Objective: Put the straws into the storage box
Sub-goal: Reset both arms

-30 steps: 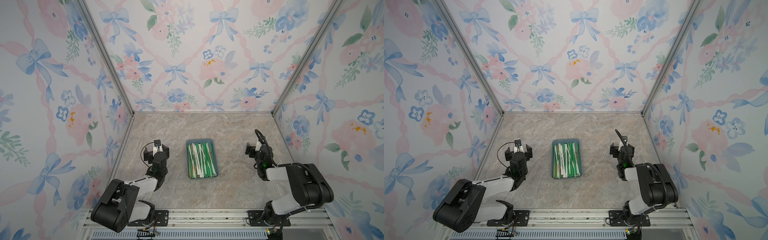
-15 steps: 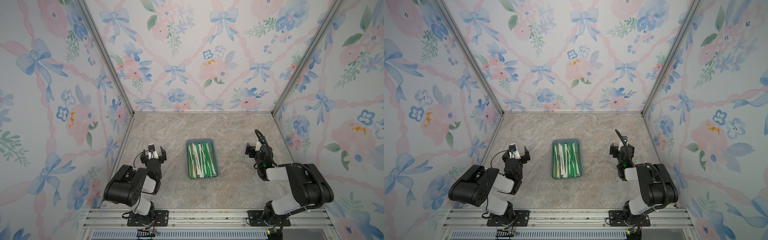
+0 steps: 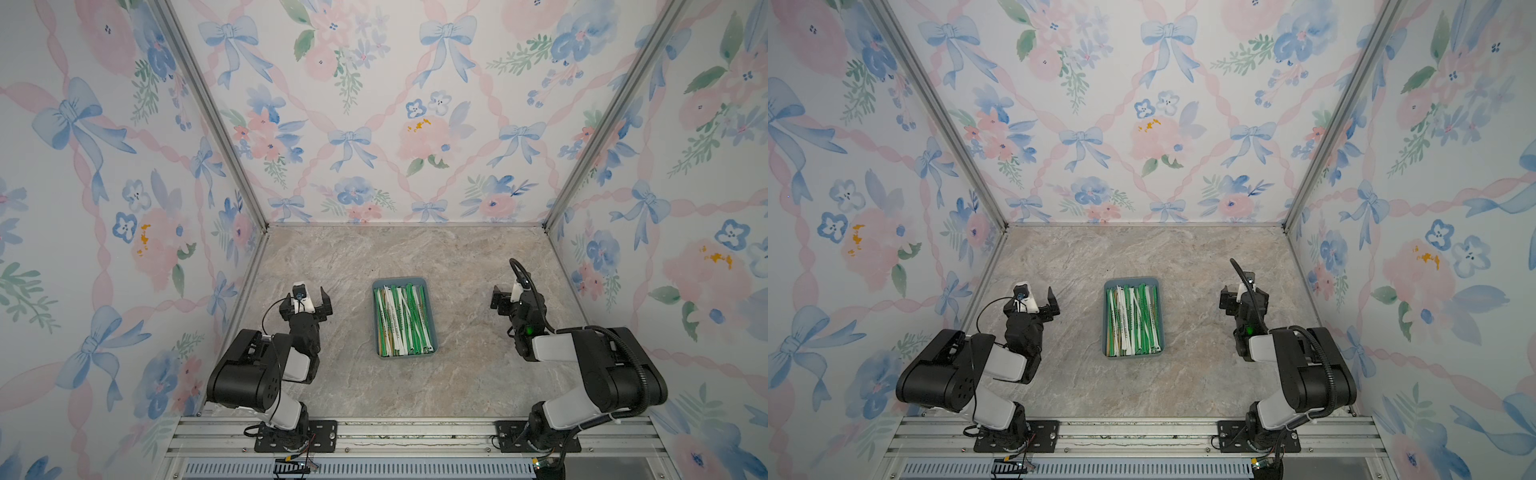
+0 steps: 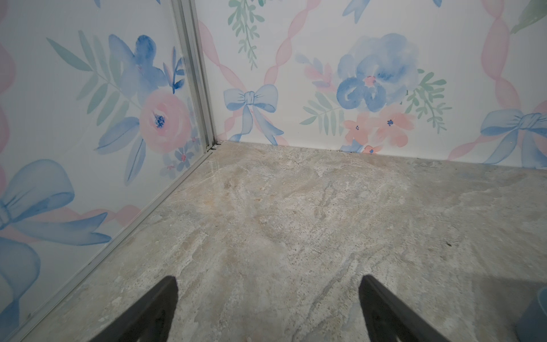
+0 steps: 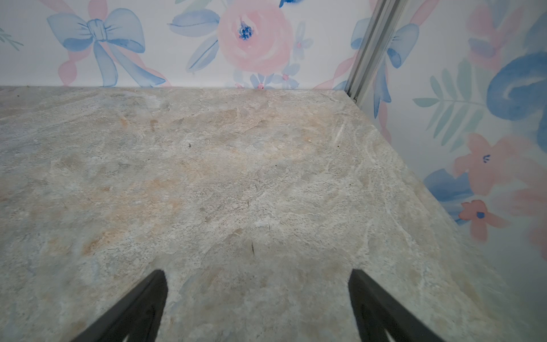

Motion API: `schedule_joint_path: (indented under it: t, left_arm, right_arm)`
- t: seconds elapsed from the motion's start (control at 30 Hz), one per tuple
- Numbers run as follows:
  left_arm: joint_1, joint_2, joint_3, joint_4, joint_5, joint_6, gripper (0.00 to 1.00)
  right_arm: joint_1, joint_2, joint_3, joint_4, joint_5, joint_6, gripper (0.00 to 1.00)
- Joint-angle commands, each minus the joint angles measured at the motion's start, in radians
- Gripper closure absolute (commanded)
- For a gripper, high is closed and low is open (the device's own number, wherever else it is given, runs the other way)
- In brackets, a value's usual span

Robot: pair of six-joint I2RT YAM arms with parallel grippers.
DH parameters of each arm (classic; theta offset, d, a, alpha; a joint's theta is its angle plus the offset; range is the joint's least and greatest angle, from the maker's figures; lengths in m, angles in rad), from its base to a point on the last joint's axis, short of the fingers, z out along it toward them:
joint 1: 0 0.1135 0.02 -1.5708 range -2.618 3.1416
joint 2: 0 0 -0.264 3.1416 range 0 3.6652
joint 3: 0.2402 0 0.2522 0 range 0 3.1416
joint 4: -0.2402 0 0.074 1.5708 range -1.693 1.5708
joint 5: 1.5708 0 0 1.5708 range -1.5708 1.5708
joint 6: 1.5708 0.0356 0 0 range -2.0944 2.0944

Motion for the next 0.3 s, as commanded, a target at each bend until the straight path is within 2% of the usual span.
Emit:
schedule_joint_path:
  t: [0.0, 0.27]
  left_arm:
    - [-0.009, -0.004, 0.011, 0.003, -0.012, -0.005, 0.02]
    - [-0.016, -0.005, 0.011, 0.002, -0.026, -0.004, 0.02]
  right_arm:
    - [-0.002, -0.004, 0.011, 0.001, -0.007, 0.011, 0.03]
    - [0.001, -0.004, 0.008, 0.008, -0.002, 0.008, 0.03]
